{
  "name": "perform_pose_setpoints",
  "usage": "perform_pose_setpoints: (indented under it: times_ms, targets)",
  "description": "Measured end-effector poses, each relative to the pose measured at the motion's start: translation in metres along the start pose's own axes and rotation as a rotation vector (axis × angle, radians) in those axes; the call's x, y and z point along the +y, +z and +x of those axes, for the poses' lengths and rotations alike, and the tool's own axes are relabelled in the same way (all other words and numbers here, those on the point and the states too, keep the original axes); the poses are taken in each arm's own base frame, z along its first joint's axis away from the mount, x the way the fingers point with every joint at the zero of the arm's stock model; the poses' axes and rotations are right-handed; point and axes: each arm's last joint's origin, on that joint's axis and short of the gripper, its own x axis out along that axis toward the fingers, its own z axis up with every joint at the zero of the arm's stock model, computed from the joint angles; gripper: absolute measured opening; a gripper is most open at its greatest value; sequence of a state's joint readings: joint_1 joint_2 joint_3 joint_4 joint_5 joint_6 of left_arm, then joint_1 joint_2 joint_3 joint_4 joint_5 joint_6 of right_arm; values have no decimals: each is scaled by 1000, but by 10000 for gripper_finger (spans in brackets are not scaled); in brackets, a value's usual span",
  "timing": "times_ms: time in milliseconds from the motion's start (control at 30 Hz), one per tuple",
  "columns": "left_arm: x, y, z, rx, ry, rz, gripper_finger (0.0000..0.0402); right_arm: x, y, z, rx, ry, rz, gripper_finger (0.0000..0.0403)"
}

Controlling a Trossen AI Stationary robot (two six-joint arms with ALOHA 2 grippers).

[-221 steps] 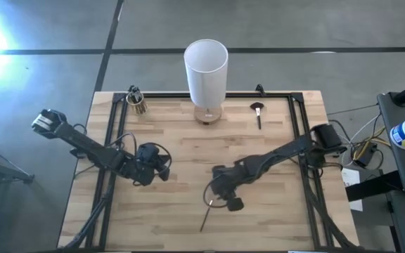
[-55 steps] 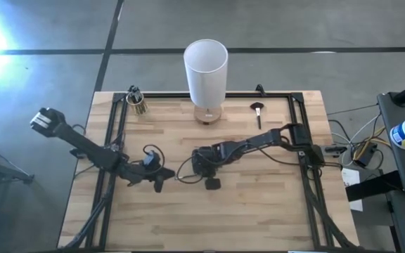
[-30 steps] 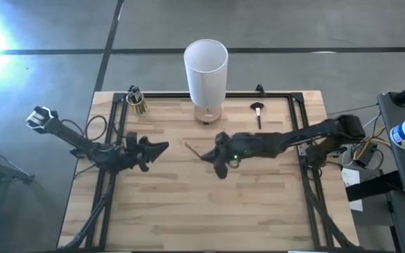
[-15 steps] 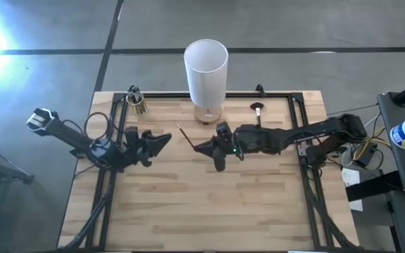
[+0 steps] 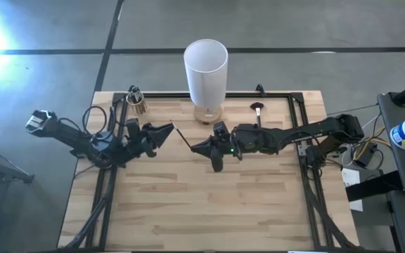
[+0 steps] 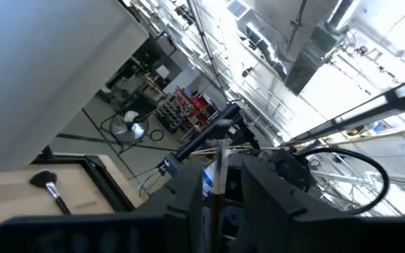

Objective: Pick & Place Makeup Brushes
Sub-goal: Put the eyeshadow brush into the makeup holder

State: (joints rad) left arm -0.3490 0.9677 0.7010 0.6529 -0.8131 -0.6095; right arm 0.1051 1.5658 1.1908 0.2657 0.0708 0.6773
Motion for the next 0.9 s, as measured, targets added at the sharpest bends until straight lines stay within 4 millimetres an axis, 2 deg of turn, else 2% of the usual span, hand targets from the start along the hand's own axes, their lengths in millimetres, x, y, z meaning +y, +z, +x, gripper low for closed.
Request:
perform_pose_setpoints:
  times_ms: [200,467,600,733,900]
  targets:
    - [1,0,1,-4,2,1,119,1,0,-1,7,14,-3,11]
    - [2,-1,8,36,-62,39,118,2,0,-1,13,26,-24,11]
    - [2,-3,12,44,-72,82,88,2,0,-1,22,38,-30,11]
    - [-2,-1,14,36,-77,142,22,2,0,-1,23,41,-34,11]
    - [-7,9,16,21,-49,224,12,2,1,-2,19,35,-42,30]
